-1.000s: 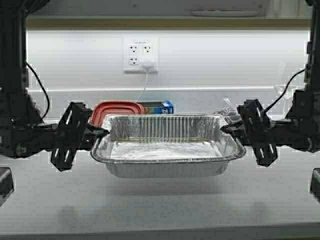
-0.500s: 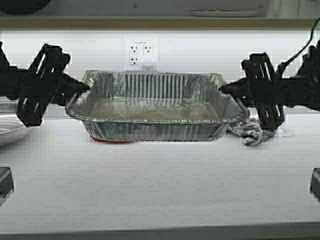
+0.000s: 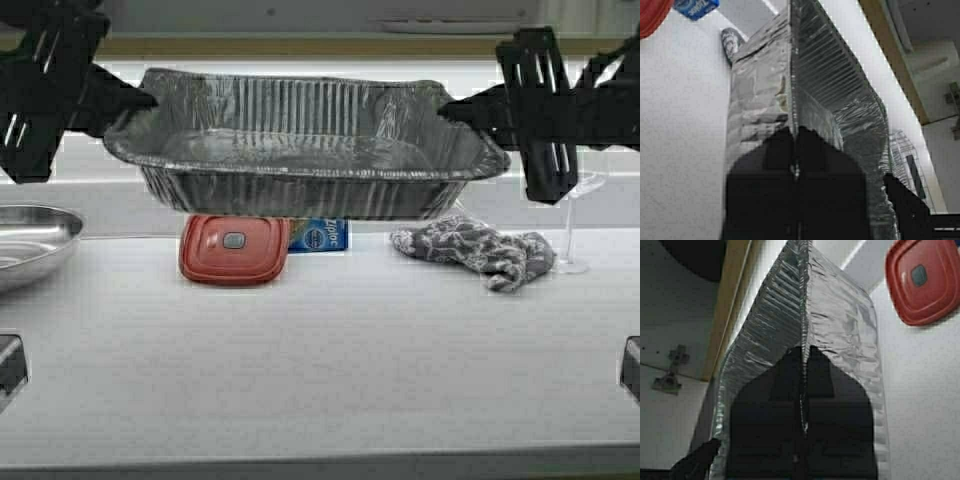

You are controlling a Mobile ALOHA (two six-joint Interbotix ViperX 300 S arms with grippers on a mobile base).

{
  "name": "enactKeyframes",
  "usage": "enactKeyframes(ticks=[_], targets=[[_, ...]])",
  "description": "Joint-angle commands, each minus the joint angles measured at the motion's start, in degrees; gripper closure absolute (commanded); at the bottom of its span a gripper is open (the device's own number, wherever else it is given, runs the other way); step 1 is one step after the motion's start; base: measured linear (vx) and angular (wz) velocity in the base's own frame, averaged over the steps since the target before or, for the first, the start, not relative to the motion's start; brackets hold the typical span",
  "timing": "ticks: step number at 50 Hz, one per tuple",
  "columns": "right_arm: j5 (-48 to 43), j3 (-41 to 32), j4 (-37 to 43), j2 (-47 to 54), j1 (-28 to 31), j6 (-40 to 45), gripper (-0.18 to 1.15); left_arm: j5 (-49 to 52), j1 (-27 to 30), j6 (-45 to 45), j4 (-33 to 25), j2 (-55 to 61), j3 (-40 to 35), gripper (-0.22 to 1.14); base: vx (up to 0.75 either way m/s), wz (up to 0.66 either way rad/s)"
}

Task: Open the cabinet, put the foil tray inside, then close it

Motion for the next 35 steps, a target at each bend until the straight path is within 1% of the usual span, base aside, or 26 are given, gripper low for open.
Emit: enactKeyframes(ticks=[1,7,10,12,18,23,28,35], targets=[[4.22,0.18,-1.05,-7.21,2.02,2.11,0.89,12.66,-3.16,0.0,0.18,-10.72,-3.08,0.88,0.0,0.0],[11.07,-0.44,-1.05,-13.36,4.22,3.69,0.89,26.19,-3.78,0.18,0.35,-20.65,-5.01,0.88,0.0,0.0],[14.59,-1.14,-1.05,-16.35,4.66,4.66,0.89,31.38,-3.78,0.18,0.35,-24.79,-5.36,0.88,0.0,0.0],[16.17,-1.58,-1.14,-18.19,4.75,5.1,0.89,32.96,-3.87,0.18,0.35,-26.37,-5.36,0.88,0.0,0.0],[19.42,-3.16,-1.58,-23.55,4.66,7.47,0.89,34.1,-4.39,0.18,0.35,-27.69,-5.45,0.88,0.0,0.0],[24.87,-5.54,-3.6,-26.02,4.66,9.23,0.89,34.01,-5.36,0.18,0.7,-26.1,-7.29,0.88,0.0,0.0],[28.21,-8.53,-5.89,-26.54,4.66,10.9,0.89,34.01,-6.5,0.35,1.93,-23.47,-11.07,0.88,0.0,0.0],[28.74,-12.13,-6.59,-25.75,4.66,13.62,0.89,34.01,-7.56,0.35,3.43,-19.07,-17.14,0.88,0.0,0.0]])
